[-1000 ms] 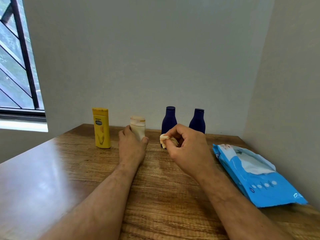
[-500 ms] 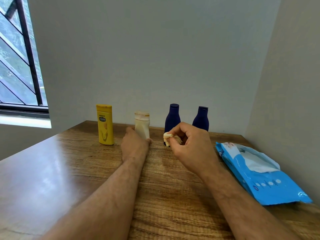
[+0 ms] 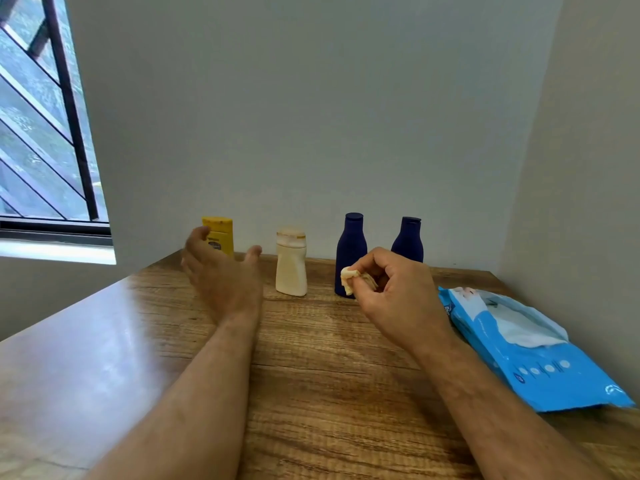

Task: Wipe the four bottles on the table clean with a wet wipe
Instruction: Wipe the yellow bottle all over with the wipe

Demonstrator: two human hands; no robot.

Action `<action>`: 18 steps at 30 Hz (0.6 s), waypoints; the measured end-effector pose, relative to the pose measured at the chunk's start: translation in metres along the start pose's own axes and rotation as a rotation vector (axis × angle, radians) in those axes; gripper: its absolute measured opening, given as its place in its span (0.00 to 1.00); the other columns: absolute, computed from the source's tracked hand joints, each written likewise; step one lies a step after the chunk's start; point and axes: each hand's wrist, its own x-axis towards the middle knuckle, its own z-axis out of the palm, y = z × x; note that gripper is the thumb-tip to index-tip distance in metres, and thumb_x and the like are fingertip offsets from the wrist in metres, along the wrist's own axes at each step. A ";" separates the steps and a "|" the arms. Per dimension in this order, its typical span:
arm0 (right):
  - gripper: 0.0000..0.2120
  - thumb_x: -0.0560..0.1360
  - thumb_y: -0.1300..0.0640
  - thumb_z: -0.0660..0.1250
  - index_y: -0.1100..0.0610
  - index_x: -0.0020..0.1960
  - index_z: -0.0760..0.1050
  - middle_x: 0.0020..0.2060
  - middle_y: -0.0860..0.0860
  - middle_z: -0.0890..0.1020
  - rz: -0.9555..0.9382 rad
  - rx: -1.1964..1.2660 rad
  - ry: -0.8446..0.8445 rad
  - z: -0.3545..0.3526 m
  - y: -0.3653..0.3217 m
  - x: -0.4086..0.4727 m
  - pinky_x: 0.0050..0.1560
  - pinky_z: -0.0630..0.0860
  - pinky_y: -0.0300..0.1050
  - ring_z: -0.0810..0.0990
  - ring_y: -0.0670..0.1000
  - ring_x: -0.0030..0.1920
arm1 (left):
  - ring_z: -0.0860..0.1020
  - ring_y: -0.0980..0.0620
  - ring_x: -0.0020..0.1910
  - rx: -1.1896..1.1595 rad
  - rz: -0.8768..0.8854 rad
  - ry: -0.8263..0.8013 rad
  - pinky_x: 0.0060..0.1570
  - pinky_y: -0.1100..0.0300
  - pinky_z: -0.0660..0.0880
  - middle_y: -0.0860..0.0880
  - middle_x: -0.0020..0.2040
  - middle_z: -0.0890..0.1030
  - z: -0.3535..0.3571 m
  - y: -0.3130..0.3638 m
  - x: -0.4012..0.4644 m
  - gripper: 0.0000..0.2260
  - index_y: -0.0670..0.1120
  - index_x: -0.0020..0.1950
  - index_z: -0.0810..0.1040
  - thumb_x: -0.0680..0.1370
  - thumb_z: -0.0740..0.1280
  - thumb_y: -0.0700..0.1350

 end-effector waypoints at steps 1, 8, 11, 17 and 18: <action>0.09 0.74 0.54 0.72 0.42 0.45 0.74 0.39 0.35 0.76 -0.001 0.006 0.001 0.000 0.000 0.000 0.37 0.72 0.23 0.78 0.37 0.42 | 0.67 0.43 0.70 0.010 -0.042 -0.015 0.67 0.53 0.66 0.42 0.70 0.69 0.000 -0.007 0.006 0.38 0.43 0.72 0.63 0.68 0.80 0.46; 0.09 0.74 0.54 0.72 0.42 0.46 0.74 0.39 0.34 0.75 -0.016 0.001 -0.016 0.001 -0.001 0.000 0.38 0.71 0.21 0.77 0.37 0.42 | 0.65 0.36 0.75 0.018 -0.337 -0.154 0.73 0.42 0.64 0.39 0.76 0.66 0.009 -0.041 0.028 0.49 0.45 0.77 0.55 0.66 0.82 0.51; 0.08 0.75 0.54 0.72 0.43 0.47 0.75 0.39 0.34 0.75 -0.020 0.006 -0.018 0.002 0.001 0.000 0.39 0.71 0.22 0.77 0.36 0.42 | 0.70 0.38 0.70 0.049 -0.404 -0.162 0.68 0.44 0.68 0.41 0.72 0.72 0.011 -0.042 0.028 0.39 0.45 0.75 0.62 0.70 0.79 0.48; 0.06 0.74 0.54 0.72 0.44 0.48 0.77 0.40 0.36 0.77 -0.032 0.000 0.023 0.004 0.002 0.000 0.37 0.72 0.24 0.78 0.36 0.43 | 0.78 0.48 0.58 -0.112 -0.247 -0.123 0.57 0.54 0.73 0.49 0.60 0.80 -0.001 -0.005 0.018 0.29 0.48 0.66 0.73 0.69 0.79 0.53; 0.06 0.74 0.54 0.72 0.44 0.48 0.77 0.41 0.36 0.78 -0.038 0.010 0.054 0.004 0.001 0.001 0.38 0.73 0.25 0.78 0.37 0.44 | 0.79 0.51 0.55 -0.191 -0.176 -0.159 0.54 0.57 0.75 0.51 0.58 0.80 -0.003 0.007 0.014 0.29 0.49 0.65 0.73 0.69 0.79 0.54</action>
